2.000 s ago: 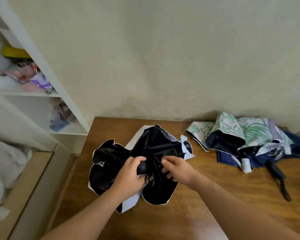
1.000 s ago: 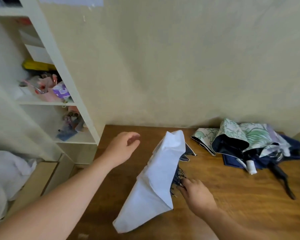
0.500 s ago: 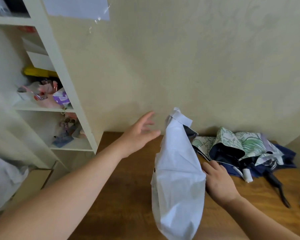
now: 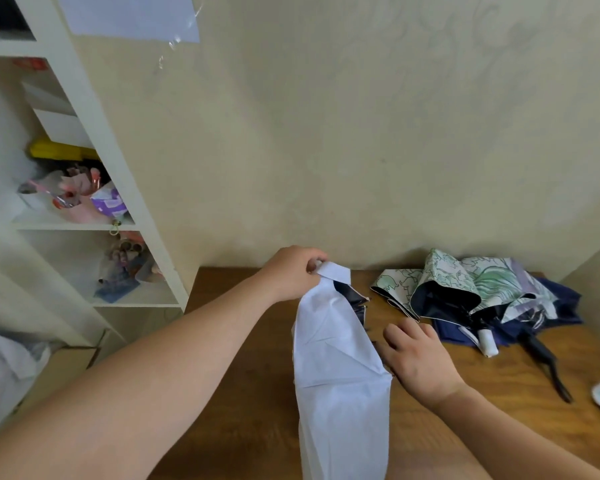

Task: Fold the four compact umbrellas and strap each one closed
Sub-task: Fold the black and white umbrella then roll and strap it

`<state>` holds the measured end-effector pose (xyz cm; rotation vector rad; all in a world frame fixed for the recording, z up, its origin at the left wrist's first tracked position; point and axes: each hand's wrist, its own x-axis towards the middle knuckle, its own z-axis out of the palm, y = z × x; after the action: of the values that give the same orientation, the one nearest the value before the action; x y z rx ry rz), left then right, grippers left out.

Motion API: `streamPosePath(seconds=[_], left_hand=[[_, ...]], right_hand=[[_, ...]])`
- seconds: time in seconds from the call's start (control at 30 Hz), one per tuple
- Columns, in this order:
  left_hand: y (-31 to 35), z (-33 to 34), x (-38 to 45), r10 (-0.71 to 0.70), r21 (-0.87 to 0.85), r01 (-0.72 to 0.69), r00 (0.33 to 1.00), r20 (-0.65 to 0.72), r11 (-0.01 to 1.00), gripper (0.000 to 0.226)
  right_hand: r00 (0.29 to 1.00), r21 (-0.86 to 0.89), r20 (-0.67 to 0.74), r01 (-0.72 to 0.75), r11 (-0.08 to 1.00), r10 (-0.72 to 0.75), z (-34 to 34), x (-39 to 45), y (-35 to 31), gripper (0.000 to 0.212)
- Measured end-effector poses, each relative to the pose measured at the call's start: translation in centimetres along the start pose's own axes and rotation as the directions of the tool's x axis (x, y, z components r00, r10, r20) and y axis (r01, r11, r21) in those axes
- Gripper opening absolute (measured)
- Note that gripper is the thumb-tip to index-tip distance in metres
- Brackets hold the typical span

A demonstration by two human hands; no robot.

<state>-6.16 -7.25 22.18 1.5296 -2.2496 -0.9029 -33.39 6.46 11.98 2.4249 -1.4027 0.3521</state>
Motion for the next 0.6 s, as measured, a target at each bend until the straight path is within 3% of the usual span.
streamPosePath(seconds=[0.1,0.17,0.23,0.3,0.4,0.6], left_hand=[[-0.5,-0.3,-0.1,0.023,-0.079,-0.032,0.994,-0.109,0.996,0.022],[-1.0,-1.0,-0.1,-0.087,-0.335,0.018,0.978,-0.191,0.942,0.023],[-1.2,-2.0,0.0,-0.238,-0.653,0.055,0.951,-0.195,0.755,0.022],[-1.3,-3.2,0.0,-0.336,-0.841,0.070,0.932,-0.137,0.537,0.017],[-1.8,-4.7,-0.4,-0.370,-0.927,0.096,0.928,-0.049,0.363,0.015],[-3.0,-5.6,-1.3,-0.357,-0.945,0.094,0.934,-0.026,0.315,0.028]], right_hand=[[0.999,-0.003,0.029,-0.027,1.000,0.027,0.1,-0.4,0.2,0.026],[0.999,0.002,0.029,-0.041,0.999,0.041,0.2,-0.8,0.4,0.030],[0.999,0.014,0.009,-0.047,0.999,0.047,0.2,-1.3,0.6,0.027],[0.997,0.020,0.008,-0.073,0.997,0.073,0.1,-1.5,0.8,0.018],[0.994,0.036,0.009,-0.106,0.994,0.106,-0.1,-1.4,1.0,0.008],[0.994,0.250,0.092,-0.083,0.965,0.061,-1.2,-0.8,0.8,0.008]])
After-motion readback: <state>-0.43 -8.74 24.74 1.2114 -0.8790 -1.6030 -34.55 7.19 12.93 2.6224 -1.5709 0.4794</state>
